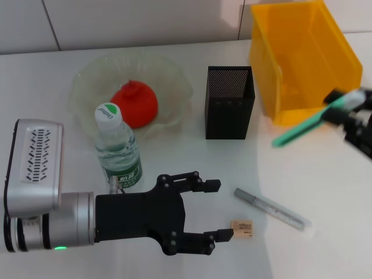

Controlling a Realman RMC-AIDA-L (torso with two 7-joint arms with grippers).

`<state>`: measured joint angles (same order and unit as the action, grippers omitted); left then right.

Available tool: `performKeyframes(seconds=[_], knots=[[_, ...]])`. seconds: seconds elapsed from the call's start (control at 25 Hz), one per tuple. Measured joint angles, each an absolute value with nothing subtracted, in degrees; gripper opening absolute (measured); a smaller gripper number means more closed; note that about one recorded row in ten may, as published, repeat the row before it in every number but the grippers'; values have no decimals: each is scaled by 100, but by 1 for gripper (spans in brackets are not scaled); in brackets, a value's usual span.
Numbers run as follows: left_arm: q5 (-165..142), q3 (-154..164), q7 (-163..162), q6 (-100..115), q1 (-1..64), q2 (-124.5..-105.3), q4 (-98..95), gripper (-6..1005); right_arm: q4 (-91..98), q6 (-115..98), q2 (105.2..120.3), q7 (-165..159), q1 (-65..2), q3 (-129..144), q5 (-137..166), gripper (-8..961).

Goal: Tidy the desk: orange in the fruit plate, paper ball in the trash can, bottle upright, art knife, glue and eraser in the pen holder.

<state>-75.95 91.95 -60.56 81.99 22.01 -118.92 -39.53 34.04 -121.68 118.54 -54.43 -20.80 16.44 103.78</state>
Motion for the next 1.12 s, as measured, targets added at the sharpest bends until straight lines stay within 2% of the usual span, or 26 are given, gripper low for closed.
performKeyframes(seconds=[0.08,0.24,0.48,1.12], knots=[[-7357,9218,-5740,8209,2240,-11898,-3632,799,3144,-11810,11909,-4869,-2064,1537,9772,173],[-7219,9235,-5590,8236,2274,-11900,-3428,802,2589,-11368,11902,-4235,-2196,1535,9328,173],[-7211,9249,-5633,8241,2278,-11900,-3358,802,1735,-10322,11916,-3317,-2746,1621,9260,172],[-7207,9385,-5775,8258,2351,-11909,-3292,802,1273,-8806,11938,-2871,-3221,2254,9272,173]])
